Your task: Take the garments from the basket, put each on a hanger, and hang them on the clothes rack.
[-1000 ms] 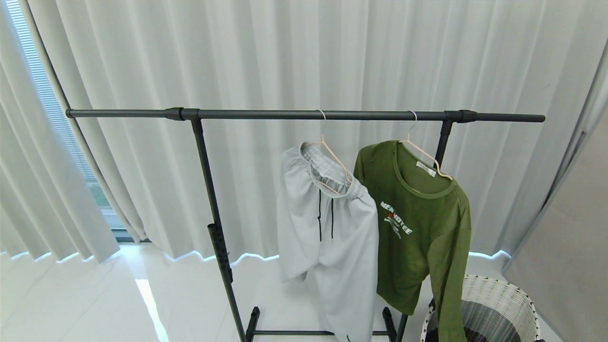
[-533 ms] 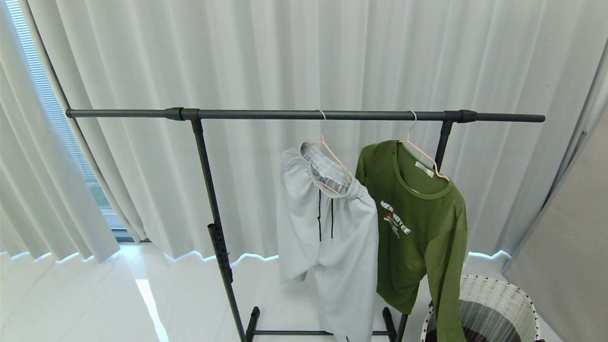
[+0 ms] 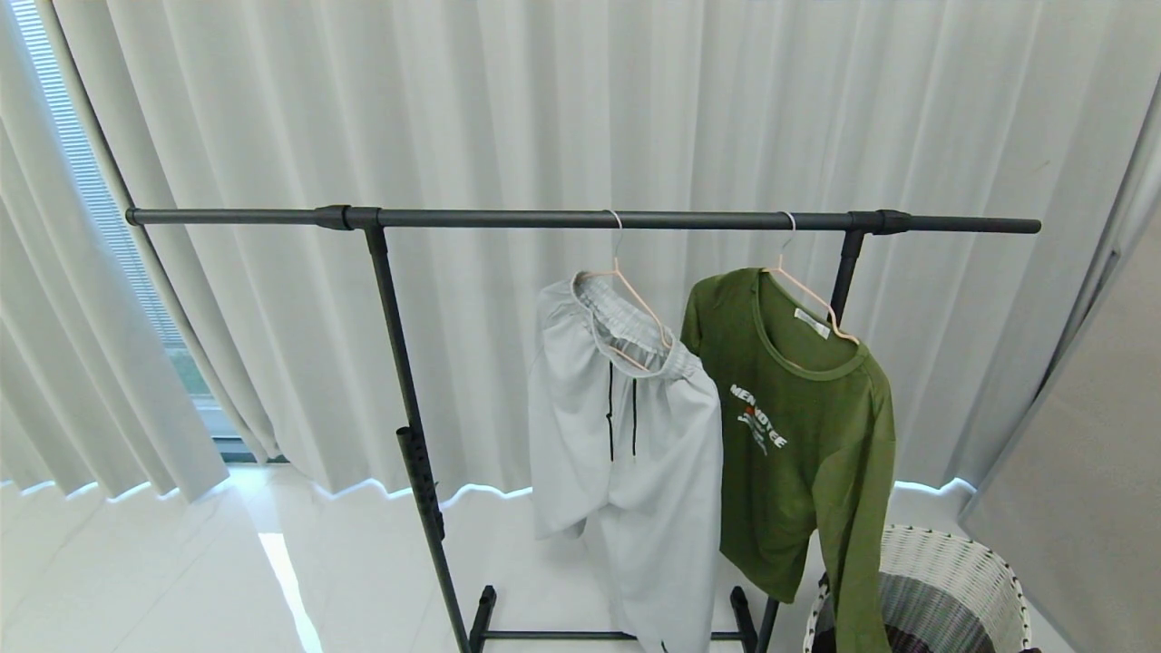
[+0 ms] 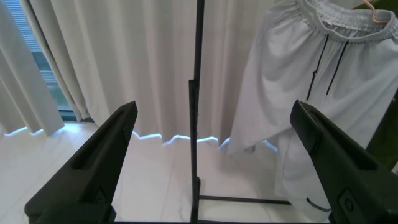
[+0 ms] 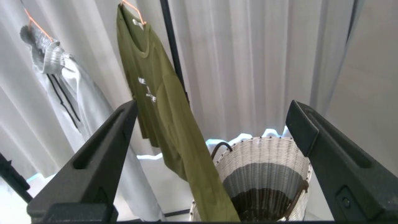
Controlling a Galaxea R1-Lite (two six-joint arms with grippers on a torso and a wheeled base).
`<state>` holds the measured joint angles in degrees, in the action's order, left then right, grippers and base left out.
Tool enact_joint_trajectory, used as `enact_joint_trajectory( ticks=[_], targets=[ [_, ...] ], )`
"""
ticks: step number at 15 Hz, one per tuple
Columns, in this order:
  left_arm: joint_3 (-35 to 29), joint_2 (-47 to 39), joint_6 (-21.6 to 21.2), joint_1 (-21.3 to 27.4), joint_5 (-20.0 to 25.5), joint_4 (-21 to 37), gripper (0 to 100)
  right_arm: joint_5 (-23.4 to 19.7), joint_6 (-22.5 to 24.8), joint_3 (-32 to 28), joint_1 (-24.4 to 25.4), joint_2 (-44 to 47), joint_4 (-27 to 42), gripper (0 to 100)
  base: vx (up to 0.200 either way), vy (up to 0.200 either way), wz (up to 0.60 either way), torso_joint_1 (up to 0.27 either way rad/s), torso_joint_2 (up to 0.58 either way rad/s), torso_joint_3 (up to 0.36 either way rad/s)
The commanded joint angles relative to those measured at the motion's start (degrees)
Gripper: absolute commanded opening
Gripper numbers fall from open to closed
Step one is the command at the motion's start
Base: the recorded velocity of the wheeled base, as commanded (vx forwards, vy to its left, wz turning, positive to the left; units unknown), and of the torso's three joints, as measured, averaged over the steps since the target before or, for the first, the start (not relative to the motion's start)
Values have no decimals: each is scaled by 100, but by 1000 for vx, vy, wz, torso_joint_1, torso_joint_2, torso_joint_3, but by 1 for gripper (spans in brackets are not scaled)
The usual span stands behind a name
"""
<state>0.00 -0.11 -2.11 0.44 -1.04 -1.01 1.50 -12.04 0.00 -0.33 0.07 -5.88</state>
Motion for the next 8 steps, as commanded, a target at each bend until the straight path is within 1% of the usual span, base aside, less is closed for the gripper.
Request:
enact_joint_trajectory(
  ticks=[1, 8],
  targets=[
    [0, 2, 0, 0, -2, -4, 100, -1, 0, 0, -2, -7, -1, 100, 0, 0, 0, 0, 0, 0],
    [0, 2, 0, -9, -2, -4, 100, -1, 0, 0, -2, -7, -1, 100, 0, 0, 0, 0, 0, 0]
  ],
)
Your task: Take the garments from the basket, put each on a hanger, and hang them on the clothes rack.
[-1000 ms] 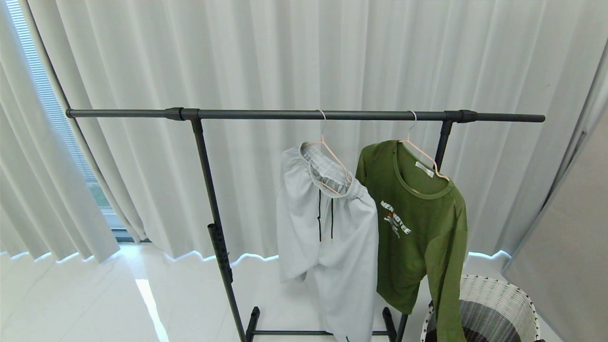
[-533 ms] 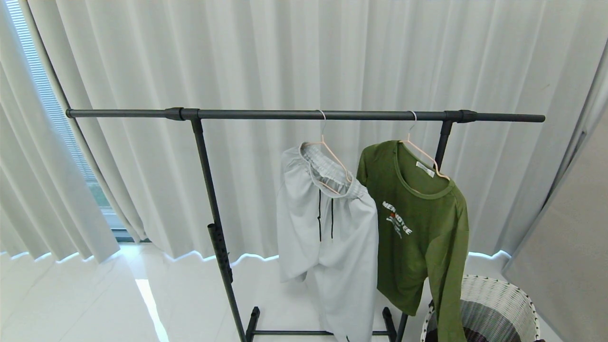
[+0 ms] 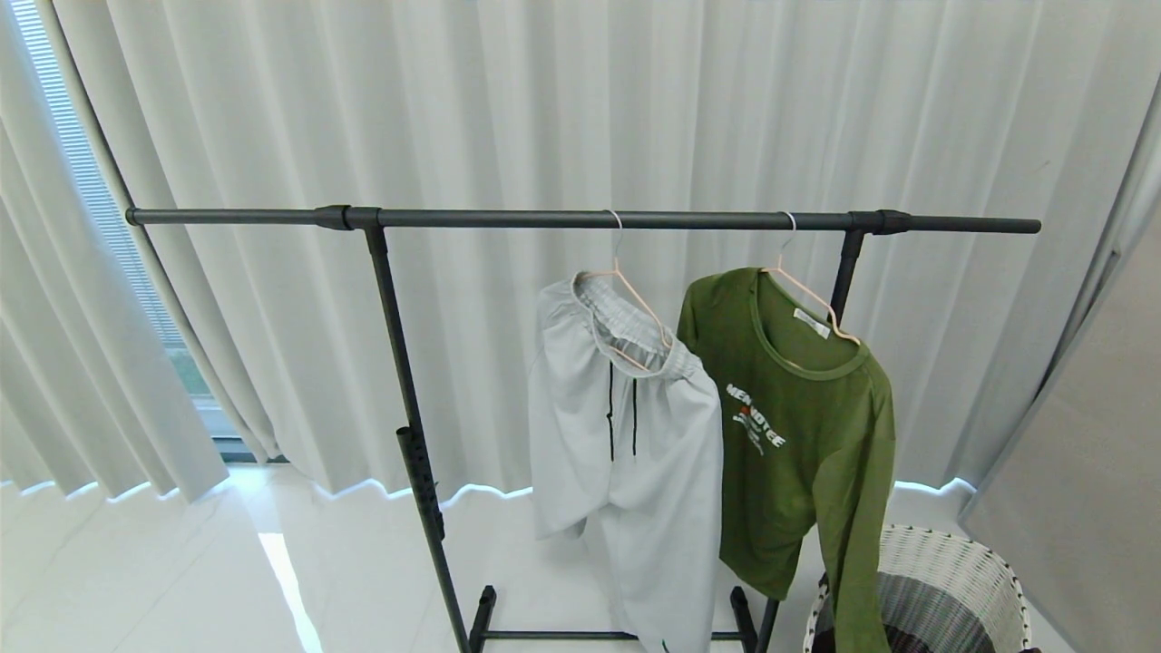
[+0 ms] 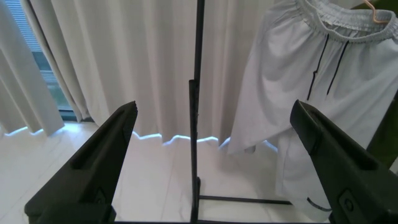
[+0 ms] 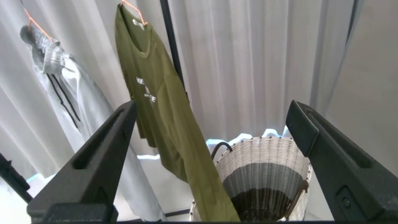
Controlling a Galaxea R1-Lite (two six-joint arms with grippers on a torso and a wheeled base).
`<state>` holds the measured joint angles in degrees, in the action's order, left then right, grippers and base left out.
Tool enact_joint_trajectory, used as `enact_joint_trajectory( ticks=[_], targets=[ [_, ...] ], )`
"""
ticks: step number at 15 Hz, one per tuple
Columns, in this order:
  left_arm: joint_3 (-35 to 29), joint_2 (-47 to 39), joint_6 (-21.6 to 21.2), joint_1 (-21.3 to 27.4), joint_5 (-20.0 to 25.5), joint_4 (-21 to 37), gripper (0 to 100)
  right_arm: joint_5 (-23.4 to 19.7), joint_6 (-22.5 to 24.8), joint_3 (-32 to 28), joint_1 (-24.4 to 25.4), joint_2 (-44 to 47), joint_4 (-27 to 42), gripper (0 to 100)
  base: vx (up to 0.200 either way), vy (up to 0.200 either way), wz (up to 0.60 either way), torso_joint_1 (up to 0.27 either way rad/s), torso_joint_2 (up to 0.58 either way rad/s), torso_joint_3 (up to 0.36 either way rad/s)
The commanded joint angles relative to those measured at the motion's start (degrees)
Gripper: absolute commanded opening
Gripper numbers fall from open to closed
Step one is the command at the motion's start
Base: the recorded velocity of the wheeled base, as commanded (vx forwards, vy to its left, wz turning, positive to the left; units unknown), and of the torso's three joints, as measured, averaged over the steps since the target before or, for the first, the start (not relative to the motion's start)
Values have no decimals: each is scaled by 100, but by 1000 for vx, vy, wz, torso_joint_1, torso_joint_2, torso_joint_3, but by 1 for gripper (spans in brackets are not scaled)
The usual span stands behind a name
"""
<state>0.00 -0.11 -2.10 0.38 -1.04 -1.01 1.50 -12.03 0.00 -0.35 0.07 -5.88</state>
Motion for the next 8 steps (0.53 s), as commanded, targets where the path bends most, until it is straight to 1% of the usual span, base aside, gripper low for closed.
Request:
enact_joint_trajectory(
  ticks=[1, 8],
  targets=[
    [0, 2, -1, 6, -2, -4, 100, -1, -1, 0, 0, -7, -1, 100, 0, 0, 0, 0, 0, 0],
    [0, 2, -1, -3, -2, -4, 100, -1, 34, 0, 0, -7, 8, 100, 0, 0, 0, 0, 0, 0]
  ],
)
